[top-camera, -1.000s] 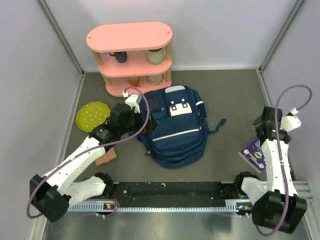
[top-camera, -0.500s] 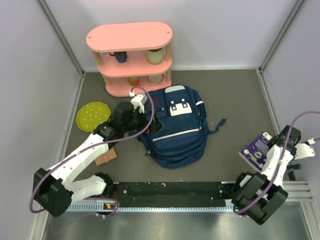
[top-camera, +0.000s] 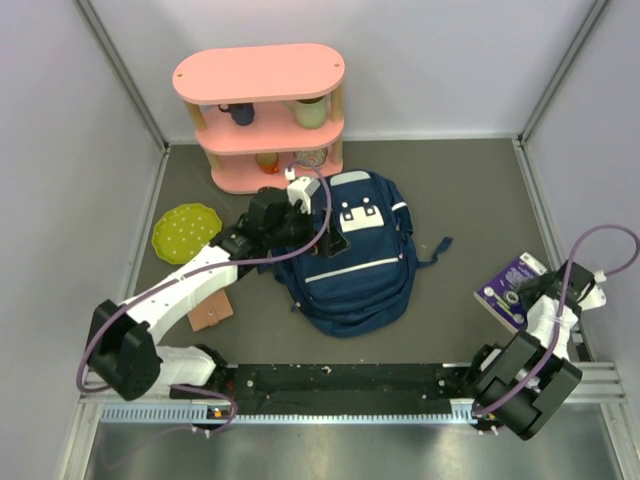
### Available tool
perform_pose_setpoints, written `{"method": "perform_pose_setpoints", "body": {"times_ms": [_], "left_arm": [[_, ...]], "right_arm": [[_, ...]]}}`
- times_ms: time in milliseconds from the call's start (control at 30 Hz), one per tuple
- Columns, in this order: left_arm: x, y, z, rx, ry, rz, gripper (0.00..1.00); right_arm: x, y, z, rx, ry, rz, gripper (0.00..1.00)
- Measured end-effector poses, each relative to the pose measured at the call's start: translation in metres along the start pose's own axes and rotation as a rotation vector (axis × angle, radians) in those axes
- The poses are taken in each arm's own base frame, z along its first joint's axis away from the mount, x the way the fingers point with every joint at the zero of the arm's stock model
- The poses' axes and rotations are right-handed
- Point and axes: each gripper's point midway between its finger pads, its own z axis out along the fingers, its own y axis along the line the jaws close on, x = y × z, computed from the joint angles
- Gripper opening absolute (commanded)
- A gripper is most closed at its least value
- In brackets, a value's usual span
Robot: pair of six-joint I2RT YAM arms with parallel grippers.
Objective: Pack the student bag
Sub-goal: Pick up the book from the center of the board.
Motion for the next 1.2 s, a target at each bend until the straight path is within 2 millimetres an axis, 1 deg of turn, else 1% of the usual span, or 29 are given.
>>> {"method": "perform_pose_setpoints", "body": {"times_ms": [67,100,200,233,300,333,367,467,600,700,867,967,1067,1200], "left_arm": [[-0.005,-0.008,0.009,0.026,0.006,0.01,0.99],[-0.008,-0.013,0.015,0.042,0.012,0.017,0.99],[-0.011,-0.025,0.029,0.082,0.036,0.03,0.99],[-0.01,-0.028,0.031,0.089,0.041,0.033,0.99],[-0.008,-0.033,0.037,0.105,0.056,0.037,0.99],[-0.006,-0.035,0.039,0.11,0.062,0.039,0.98],[-0.004,-0.036,0.041,0.114,0.07,0.04,0.99],[-0.001,-0.039,0.042,0.122,0.081,0.043,0.99],[-0.001,-0.039,0.042,0.121,0.08,0.046,0.99],[-0.001,-0.038,0.042,0.117,0.078,0.048,0.98],[-0.004,-0.037,0.043,0.109,0.07,0.05,0.98],[-0.008,-0.039,0.042,0.111,0.06,0.054,0.99],[-0.012,-0.04,0.042,0.111,0.049,0.056,0.99],[-0.013,-0.039,0.042,0.103,0.046,0.055,0.99]], "right_arm": [[0.001,0.009,0.002,-0.048,0.009,-0.026,0.53],[0.003,0.015,0.003,-0.078,0.019,-0.04,0.48],[0.01,0.034,0.007,-0.16,0.057,-0.086,0.28],[0.011,0.042,0.007,-0.184,0.069,-0.104,0.13],[0.012,0.057,0.009,-0.232,0.09,-0.138,0.03],[0.012,0.065,0.01,-0.255,0.101,-0.151,0.0],[0.012,0.074,0.011,-0.282,0.11,-0.165,0.0],[0.018,0.087,0.013,-0.33,0.138,-0.193,0.0],[0.024,0.096,0.009,-0.375,0.157,-0.215,0.0],[0.031,0.101,0.002,-0.414,0.183,-0.238,0.0],[0.047,0.112,-0.025,-0.524,0.264,-0.247,0.0],[0.051,0.119,-0.04,-0.583,0.297,-0.248,0.0],[0.047,0.133,-0.058,-0.657,0.311,-0.242,0.0],[0.039,0.149,-0.083,-0.756,0.299,-0.24,0.0]]}}
